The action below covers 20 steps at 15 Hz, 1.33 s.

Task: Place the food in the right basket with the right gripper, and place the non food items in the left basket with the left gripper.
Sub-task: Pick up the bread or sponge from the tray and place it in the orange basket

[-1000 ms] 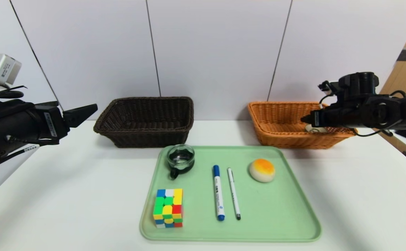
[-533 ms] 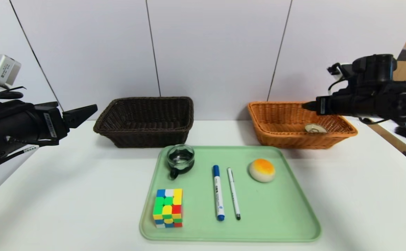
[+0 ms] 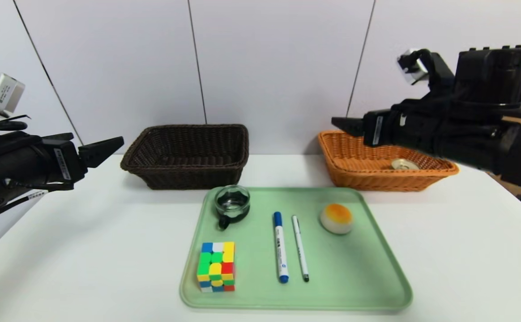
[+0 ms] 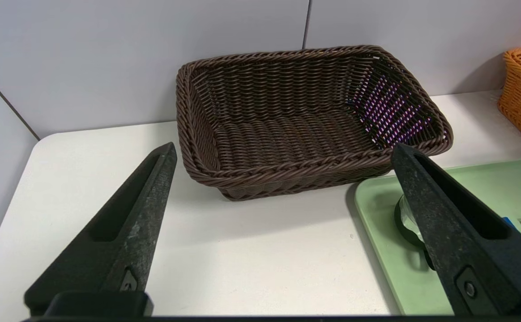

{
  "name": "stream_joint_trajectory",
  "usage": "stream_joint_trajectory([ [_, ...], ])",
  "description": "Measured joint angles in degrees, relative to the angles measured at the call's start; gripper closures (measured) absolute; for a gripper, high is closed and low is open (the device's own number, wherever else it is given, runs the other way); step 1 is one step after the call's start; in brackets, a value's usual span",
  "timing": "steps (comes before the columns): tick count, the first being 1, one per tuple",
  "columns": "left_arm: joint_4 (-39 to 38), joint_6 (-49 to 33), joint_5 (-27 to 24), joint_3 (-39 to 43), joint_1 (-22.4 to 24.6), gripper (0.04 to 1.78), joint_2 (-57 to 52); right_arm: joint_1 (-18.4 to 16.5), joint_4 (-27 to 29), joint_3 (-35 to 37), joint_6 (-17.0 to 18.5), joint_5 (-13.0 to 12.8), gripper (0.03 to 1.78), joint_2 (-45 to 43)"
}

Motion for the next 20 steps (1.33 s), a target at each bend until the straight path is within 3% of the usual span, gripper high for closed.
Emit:
stream_joint_trajectory([
  [3, 0.0, 0.0, 0.0, -0.1, 0.0, 0.13, -0.3, 3.2, -0.5, 7.7, 0.4, -1.2, 0.13, -2.0],
  [6, 0.0, 0.0, 0.0, 0.2, 0.0, 0.13, -0.5, 4.0, 0.6, 11.8, 0.4, -1.3, 0.12, -1.9],
  [13, 0.0, 0.2, 0.1, 0.5, 0.0, 0.13, -0.8, 4.2, 4.5, 13.2, 0.4, -1.4, 0.12, 2.9],
  [17, 0.1, 0.2, 0.1, 0.5, 0.0, 0.13, -0.8, 4.4, 3.5, 13.7, 0.2, -1.7, 0.12, 7.5],
  [20, 0.0, 0.3, 0.1, 0.5, 0.0, 0.13, -0.9, 4.3, 0.3, 14.0, 0.1, -4.0, 0.12, 11.0],
])
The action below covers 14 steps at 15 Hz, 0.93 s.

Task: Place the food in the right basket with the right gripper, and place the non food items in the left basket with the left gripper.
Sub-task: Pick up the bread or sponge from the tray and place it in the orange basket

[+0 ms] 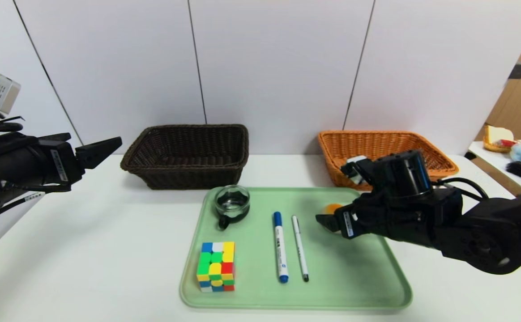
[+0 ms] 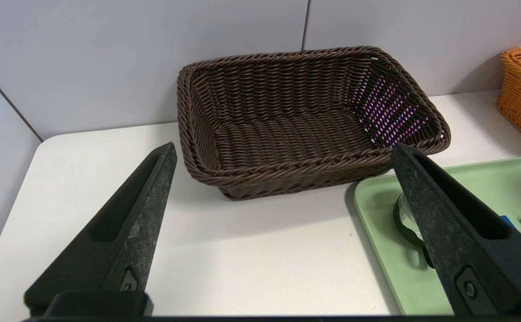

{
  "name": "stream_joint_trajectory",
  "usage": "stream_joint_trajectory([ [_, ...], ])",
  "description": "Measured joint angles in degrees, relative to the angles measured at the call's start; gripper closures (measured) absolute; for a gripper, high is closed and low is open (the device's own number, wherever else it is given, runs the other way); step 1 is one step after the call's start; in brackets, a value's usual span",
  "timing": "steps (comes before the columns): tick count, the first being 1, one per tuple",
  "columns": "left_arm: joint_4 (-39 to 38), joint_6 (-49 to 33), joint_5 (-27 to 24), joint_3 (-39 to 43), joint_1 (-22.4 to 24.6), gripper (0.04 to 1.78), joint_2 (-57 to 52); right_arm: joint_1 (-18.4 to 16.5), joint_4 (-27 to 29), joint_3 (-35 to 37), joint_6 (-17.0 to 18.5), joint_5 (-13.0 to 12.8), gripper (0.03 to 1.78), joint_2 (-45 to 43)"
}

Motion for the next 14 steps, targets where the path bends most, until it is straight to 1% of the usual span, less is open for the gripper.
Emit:
stream_joint_trajectory([
  [1, 0.0, 0.0, 0.0, 0.0, 0.0, 0.13, 0.0, 0.0, -1.1, 0.2, -0.1, -0.1, 0.12, 0.9],
  [5, 0.0, -0.2, 0.0, 0.0, 0.0, 0.13, 0.0, -0.2, -1.1, 0.6, -0.1, -0.3, 0.12, 2.4],
  [14, 0.0, -0.3, 0.0, 0.3, 0.0, 0.13, 0.0, -0.5, -0.8, 1.3, -0.1, -0.4, 0.12, 1.8],
])
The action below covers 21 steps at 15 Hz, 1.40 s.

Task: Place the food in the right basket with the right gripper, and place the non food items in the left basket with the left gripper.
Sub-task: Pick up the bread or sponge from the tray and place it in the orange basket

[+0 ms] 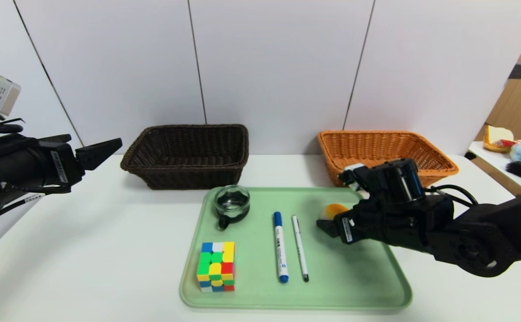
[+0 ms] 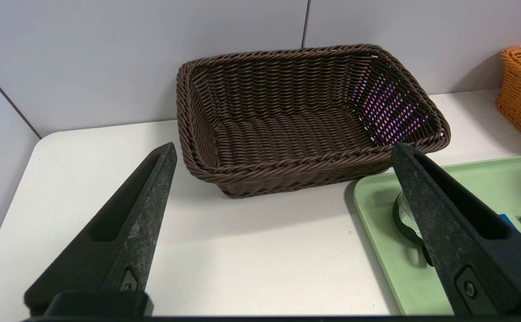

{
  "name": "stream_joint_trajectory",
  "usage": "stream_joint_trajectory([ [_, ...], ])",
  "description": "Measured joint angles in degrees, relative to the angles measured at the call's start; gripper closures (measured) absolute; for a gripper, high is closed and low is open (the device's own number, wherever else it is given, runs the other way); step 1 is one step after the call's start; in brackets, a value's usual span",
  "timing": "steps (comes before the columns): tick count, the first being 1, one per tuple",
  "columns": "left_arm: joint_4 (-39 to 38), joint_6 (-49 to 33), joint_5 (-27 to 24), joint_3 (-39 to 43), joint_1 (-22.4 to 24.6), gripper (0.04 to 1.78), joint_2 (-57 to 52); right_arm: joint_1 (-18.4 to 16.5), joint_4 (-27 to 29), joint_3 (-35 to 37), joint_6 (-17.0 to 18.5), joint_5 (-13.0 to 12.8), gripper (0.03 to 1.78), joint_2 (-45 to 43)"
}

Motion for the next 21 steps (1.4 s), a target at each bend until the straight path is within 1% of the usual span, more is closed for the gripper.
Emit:
stream_joint_trajectory([
  [3, 0.0, 0.1, 0.0, 0.0, 0.0, 0.13, 0.0, 0.1, -0.3, 0.3, 0.1, 0.0, 0.12, -0.6],
  [5, 0.0, 0.1, 0.0, 0.0, 0.0, 0.13, 0.0, 0.1, -0.2, 0.4, 0.0, 0.0, 0.49, -0.8],
  [6, 0.0, 0.1, 0.0, 0.0, 0.0, 0.13, -0.1, 0.1, 0.0, 0.5, 0.0, 0.0, 0.63, -1.0],
  [8, 0.0, 0.1, 0.0, 0.0, 0.0, 0.13, -0.3, 0.1, 0.1, 1.1, -0.1, -0.1, 0.87, -1.5],
  [10, 0.0, 0.1, 0.0, 0.1, 0.0, 0.13, -0.5, 0.1, 0.2, 1.3, -0.1, 0.0, 1.05, -1.9],
  [11, 0.0, 0.1, 0.0, 0.2, 0.0, 0.13, -0.6, 0.2, 0.2, 1.5, -0.2, 0.0, 1.32, -2.1],
  [12, 0.0, 0.2, 0.0, 0.4, 0.0, 0.13, -0.7, 0.5, -0.1, 1.6, -0.2, 0.0, 1.76, -2.6],
  [14, 0.0, 0.1, 0.0, 0.8, 0.0, 0.13, -0.9, 1.0, -0.3, 0.8, -1.1, 0.0, 1.76, -4.5],
  [15, 0.0, 0.2, 0.0, 0.9, 0.0, 0.13, -1.0, 1.3, -0.3, -0.2, -2.1, 0.2, 1.76, -6.1],
  [18, 0.0, 0.3, 0.0, 1.3, 0.0, 0.13, -1.5, 1.6, 0.1, -6.6, -4.3, 0.7, 1.76, -11.4],
  [20, 0.0, 0.4, 0.0, 1.5, 0.0, 0.13, -1.7, 0.7, 0.3, -11.7, -4.5, 0.7, 1.76, -13.4],
  [21, 0.0, 0.4, 0.0, 1.5, 0.0, 0.13, -1.7, -0.9, 0.8, -14.0, -4.5, 0.8, 1.76, -13.8],
])
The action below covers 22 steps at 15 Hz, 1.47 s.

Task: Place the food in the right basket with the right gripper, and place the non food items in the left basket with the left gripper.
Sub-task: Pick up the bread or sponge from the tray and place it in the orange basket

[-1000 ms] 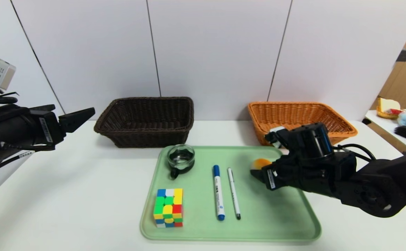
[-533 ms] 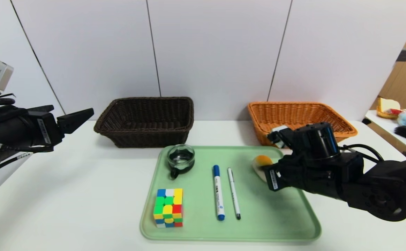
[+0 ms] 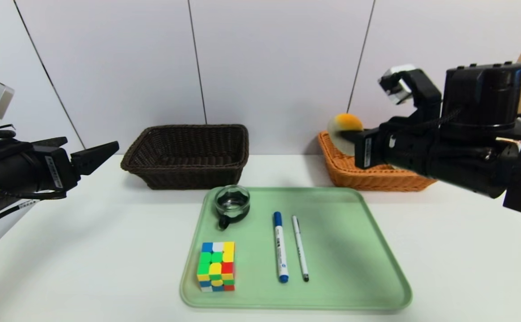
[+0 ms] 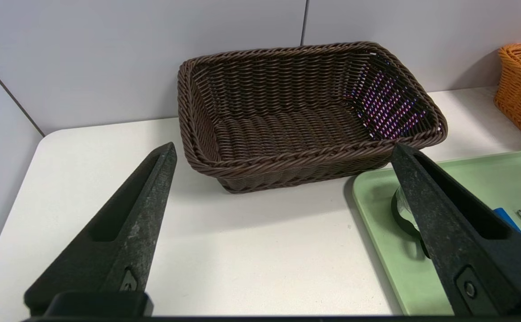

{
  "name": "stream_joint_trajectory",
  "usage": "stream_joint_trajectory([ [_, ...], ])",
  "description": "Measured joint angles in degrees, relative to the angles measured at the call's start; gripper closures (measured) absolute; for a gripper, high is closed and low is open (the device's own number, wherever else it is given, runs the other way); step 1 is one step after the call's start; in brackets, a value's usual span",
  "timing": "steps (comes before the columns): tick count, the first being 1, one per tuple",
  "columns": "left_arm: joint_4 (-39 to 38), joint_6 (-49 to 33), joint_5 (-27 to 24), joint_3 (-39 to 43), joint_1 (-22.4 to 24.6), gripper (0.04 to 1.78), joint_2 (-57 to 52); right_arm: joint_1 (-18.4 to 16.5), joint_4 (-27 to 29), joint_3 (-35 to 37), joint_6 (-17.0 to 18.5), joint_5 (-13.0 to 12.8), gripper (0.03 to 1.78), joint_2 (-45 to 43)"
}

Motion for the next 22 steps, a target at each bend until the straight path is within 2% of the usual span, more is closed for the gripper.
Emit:
stream_joint_trajectory([
  [4, -0.1, 0.5, -0.2, -0.1, 0.0, 0.13, -0.1, -7.9, 5.7, -8.2, 0.1, 0.2, 1.76, 3.4],
  [7, -0.1, 0.5, -0.2, -0.1, 0.0, 0.13, -0.3, -11.5, 14.0, -12.5, 0.2, 0.2, 1.76, 8.1],
  [9, 0.0, 0.6, -0.2, -0.1, 0.0, 0.13, -0.5, -12.5, 20.0, -17.0, 0.0, 0.3, 1.76, 11.2],
  [12, 0.0, 1.1, -0.2, -0.1, 0.0, 0.13, -0.5, -13.5, 29.7, -27.2, 0.0, 0.1, 1.76, 16.8],
  [14, 0.0, 1.1, -0.2, -0.1, 0.0, 0.13, -0.5, -13.8, 33.9, -32.6, -0.3, -0.2, 1.76, 21.3],
  [16, 0.0, 1.1, -0.2, -0.2, 0.0, 0.13, -0.5, -14.1, 36.5, -34.9, -1.4, -0.4, 1.76, 24.6],
  [21, -0.1, 1.1, -0.2, -0.3, 0.0, 0.13, -0.5, -14.4, 37.1, -36.5, -1.8, -0.8, 1.76, 29.2],
  [22, -0.1, 1.1, -0.2, -0.3, 0.0, 0.13, -0.5, -14.4, 37.2, -36.5, -1.8, -0.9, 1.6, 29.5],
])
